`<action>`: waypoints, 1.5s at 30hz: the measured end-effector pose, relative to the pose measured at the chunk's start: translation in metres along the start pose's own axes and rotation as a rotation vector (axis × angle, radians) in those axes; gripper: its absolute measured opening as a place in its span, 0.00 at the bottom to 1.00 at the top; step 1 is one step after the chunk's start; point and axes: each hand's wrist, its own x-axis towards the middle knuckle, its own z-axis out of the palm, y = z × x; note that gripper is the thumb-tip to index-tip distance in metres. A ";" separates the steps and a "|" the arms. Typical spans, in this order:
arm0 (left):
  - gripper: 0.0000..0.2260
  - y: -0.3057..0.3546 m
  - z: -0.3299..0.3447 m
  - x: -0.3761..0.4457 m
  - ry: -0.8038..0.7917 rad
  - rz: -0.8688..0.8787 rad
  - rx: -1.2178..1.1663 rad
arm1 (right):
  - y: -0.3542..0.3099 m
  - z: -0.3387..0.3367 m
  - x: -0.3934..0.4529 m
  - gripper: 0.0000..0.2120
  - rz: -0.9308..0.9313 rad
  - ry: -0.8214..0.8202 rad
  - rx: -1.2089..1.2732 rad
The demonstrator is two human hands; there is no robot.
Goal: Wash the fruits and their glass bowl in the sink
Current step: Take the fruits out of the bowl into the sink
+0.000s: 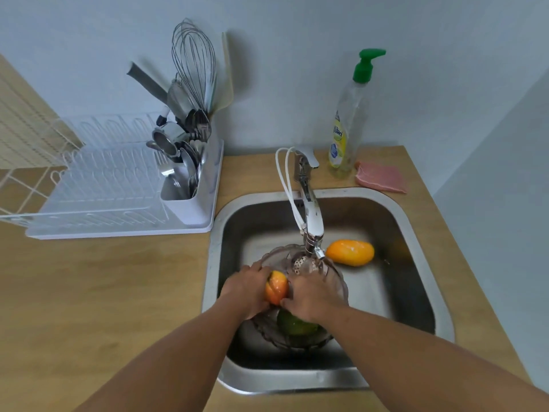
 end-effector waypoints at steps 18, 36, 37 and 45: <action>0.30 0.081 -0.035 0.037 0.183 0.195 -0.241 | 0.077 -0.061 -0.028 0.17 0.150 0.264 0.353; 0.27 0.167 0.015 0.091 0.060 0.242 0.080 | 0.140 -0.030 -0.027 0.17 0.491 0.260 0.599; 0.27 0.168 0.015 0.091 0.066 0.239 0.080 | 0.141 -0.030 -0.027 0.17 0.495 0.260 0.600; 0.28 0.154 0.014 0.073 0.168 0.241 -0.055 | 0.139 -0.041 -0.039 0.24 0.511 0.196 0.529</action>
